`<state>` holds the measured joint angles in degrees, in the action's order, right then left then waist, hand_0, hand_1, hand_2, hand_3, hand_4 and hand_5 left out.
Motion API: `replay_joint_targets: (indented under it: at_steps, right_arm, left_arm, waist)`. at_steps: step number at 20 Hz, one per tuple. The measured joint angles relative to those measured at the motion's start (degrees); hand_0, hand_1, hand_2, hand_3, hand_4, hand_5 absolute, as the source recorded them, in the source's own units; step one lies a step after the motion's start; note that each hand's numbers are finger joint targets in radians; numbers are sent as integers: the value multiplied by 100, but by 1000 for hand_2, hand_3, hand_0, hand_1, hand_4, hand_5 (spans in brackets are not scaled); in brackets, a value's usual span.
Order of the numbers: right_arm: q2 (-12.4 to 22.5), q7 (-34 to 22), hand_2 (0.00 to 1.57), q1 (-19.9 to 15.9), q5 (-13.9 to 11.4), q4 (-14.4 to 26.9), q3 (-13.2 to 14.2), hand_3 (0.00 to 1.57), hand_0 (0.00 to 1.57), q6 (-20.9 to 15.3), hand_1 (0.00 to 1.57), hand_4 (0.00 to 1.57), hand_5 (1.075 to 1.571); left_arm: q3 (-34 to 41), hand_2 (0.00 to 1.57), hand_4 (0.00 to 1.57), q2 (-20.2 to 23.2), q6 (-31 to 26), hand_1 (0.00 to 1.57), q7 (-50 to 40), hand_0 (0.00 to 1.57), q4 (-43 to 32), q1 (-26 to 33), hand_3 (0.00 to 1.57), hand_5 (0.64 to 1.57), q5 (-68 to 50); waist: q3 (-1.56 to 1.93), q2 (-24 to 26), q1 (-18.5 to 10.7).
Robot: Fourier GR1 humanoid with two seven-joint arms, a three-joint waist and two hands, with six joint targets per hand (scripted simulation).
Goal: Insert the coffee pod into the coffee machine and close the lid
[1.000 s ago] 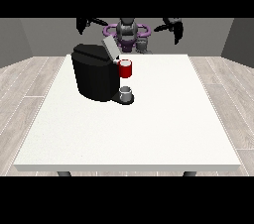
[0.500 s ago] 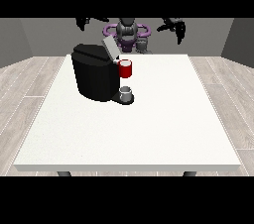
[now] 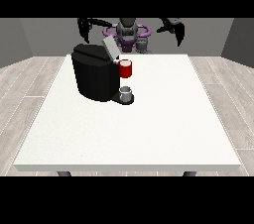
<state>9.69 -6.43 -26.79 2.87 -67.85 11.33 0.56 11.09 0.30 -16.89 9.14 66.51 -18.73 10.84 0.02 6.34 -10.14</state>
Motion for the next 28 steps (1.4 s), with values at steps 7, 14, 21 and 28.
replay_joint_targets:
  at_steps: [7, 14, 21, 28]
  right_arm:
    - [-17, 0, 0, -446, 20, 334, -103, 0, 0, 13, 0, 0, 1571]
    - [-84, 150, 0, -771, -90, 591, -309, 0, 0, 47, 0, 0, 1571]
    - [-41, 212, 0, -1191, -124, 842, -347, 0, 0, 103, 0, 129, 1571]
    - [59, 248, 0, -1539, -302, 1050, -414, 0, 0, 55, 0, 118, 1571]
  left_arm:
    - [-174, 0, 362, 78, 48, 0, -156, 0, 764, 313, 0, 1571, -184]
    - [-80, 0, 331, 316, 90, 0, -261, 0, 1186, 447, 0, 1571, -394]
    - [-121, 0, 346, 435, 222, 0, -346, 0, 1431, 561, 0, 1571, -397]
    - [-229, 0, 411, 448, 252, 0, -454, 0, 1580, 626, 0, 1571, -437]
  waist:
    - [-1, -392, 50]
    - [-3, -660, 134]
    - [-3, -886, 145]
    - [9, -1008, 68]
